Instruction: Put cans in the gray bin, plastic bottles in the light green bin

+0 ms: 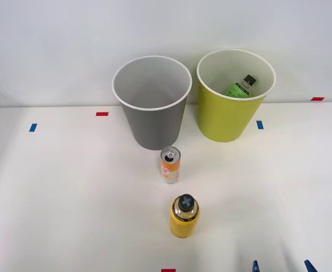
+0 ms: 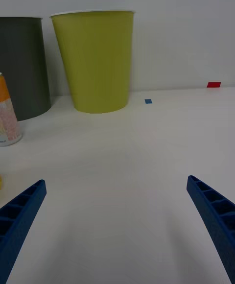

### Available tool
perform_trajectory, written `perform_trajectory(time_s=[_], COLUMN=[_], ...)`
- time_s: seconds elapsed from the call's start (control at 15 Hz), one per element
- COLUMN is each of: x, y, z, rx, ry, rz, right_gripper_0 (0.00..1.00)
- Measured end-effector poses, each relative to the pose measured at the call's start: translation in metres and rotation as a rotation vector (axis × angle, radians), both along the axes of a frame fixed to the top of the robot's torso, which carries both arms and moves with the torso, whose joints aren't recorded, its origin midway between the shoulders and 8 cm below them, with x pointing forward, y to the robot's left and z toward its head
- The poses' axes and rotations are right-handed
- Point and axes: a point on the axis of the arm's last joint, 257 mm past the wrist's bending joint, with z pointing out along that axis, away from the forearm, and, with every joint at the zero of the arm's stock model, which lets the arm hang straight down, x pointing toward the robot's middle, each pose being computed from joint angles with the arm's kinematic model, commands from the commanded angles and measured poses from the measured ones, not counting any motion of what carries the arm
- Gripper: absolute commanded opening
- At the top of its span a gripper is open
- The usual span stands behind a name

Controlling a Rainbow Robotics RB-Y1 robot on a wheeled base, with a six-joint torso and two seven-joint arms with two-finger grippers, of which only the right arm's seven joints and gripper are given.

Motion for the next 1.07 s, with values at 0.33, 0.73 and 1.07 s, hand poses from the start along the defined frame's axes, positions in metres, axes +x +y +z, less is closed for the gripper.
perform_trajectory(time_s=[0.33,0.73,1.07], x=[0.0000,0.0000,0.0000], y=[0.0000,0.0000,0.0000], z=[0.0000,0.0000,0.0000], rx=[0.000,0.000,0.000], ry=[0.000,0.000,0.000], rz=[0.000,0.000,0.000], right_gripper_0=[1.00,1.00,1.00])
